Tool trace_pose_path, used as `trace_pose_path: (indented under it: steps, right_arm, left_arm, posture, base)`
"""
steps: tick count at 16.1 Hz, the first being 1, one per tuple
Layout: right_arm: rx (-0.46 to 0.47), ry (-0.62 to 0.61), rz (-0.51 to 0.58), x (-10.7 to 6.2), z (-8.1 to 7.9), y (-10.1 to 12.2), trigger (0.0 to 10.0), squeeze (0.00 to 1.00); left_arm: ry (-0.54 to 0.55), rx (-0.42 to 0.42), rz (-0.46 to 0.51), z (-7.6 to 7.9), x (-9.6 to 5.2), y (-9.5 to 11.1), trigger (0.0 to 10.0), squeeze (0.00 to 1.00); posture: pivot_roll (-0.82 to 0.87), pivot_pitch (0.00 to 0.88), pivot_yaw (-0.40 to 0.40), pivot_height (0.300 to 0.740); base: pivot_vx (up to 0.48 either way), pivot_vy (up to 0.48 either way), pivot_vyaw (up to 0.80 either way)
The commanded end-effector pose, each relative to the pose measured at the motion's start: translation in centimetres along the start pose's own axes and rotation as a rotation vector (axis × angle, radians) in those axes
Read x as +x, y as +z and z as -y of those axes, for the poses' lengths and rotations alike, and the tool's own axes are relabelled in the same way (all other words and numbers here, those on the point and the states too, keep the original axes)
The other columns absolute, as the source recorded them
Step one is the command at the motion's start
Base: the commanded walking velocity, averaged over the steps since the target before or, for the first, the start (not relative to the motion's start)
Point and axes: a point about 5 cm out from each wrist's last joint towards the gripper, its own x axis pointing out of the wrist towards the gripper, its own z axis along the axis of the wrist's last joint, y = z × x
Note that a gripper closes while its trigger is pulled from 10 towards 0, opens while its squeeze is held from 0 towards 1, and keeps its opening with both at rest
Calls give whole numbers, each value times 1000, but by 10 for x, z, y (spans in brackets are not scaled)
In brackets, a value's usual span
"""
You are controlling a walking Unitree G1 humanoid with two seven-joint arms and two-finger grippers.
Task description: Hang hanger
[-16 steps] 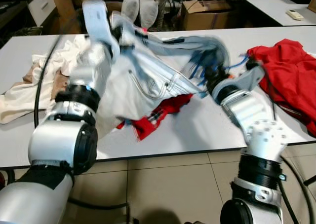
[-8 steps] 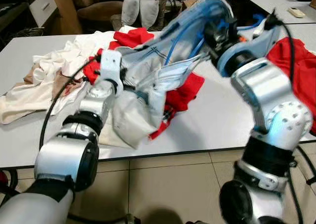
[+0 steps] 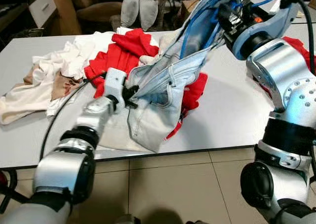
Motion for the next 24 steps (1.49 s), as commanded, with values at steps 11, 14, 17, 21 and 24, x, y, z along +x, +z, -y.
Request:
trace_pose_path:
  steps: [11,14,17,21,24]
  right_arm:
    - [-49,227,72,24,-25,20,10000,0]
    - [-29,272,100,29,-32,27,10000,0]
    - [-22,402,146,22,-67,43,10000,0]
    - [-69,505,200,-9,-93,62,10000,0]
    - [-97,484,199,-17,-88,62,10000,0]
  left_arm:
    - [-50,-25,283,-51,-66,45,10000,1000]
    - [20,-35,295,-58,-82,44,10000,1000]
    - [102,-39,337,-41,-94,47,10000,0]
    - [112,-19,288,-6,-103,33,10000,0]
    - [89,-22,272,11,-103,32,10000,0]
  posture:
    - [-68,0,-23,740]
    - [-65,0,-27,740]
    - [-63,0,-21,740]
    - [-68,2,-5,740]
    - [-76,1,8,740]
  base:
    - [0,0,0]
    - [0,0,0]
    - [0,0,0]
    - [0,0,0]
    - [0,-364,0]
